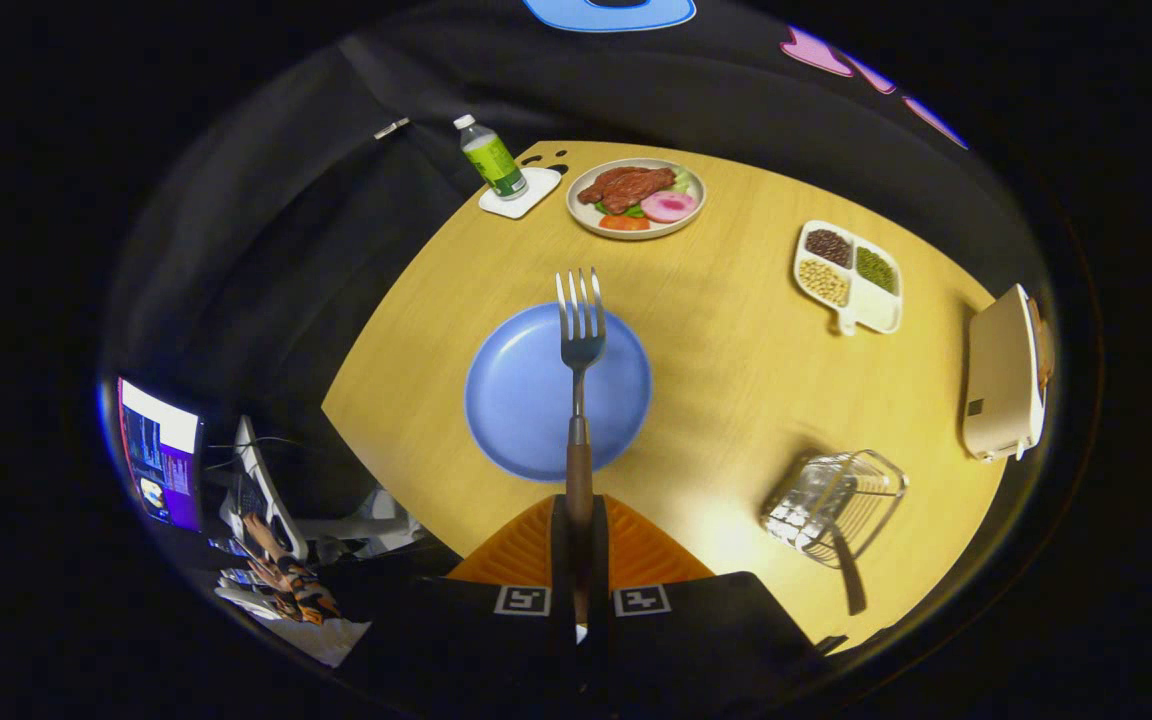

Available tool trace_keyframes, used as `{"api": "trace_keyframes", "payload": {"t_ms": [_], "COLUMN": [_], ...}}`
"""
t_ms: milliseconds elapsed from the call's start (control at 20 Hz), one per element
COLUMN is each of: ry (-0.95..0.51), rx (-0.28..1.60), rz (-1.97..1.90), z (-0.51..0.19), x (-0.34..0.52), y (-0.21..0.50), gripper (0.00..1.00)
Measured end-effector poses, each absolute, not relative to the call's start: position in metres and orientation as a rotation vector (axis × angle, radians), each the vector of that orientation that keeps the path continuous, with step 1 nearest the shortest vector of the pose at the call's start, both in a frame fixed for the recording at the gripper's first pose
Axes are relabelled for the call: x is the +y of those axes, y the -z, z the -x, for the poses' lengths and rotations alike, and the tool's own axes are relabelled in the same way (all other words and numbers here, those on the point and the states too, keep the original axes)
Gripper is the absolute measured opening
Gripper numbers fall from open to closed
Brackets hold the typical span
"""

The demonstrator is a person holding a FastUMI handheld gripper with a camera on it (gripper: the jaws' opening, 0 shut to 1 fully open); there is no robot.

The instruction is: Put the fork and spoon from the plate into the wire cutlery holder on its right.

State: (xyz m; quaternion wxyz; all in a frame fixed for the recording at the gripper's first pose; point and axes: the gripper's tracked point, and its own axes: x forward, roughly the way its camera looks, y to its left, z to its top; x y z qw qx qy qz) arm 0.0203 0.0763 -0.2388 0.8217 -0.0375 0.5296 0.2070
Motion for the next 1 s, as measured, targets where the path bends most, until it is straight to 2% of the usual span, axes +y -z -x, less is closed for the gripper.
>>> {"api": "trace_keyframes", "payload": {"t_ms": [250, 550, 1000], "ry": [-0.37, -0.294, -0.315], "rx": [1.156, 1.292, 1.502], "rz": [0.051, 0.143, 0.311], "z": [-0.002, 0.011, 0.018], "x": [0.01, -0.072, -0.119], "y": [0.215, 0.212, 0.241], "gripper": [0.08, 0.08, 0.09]}}
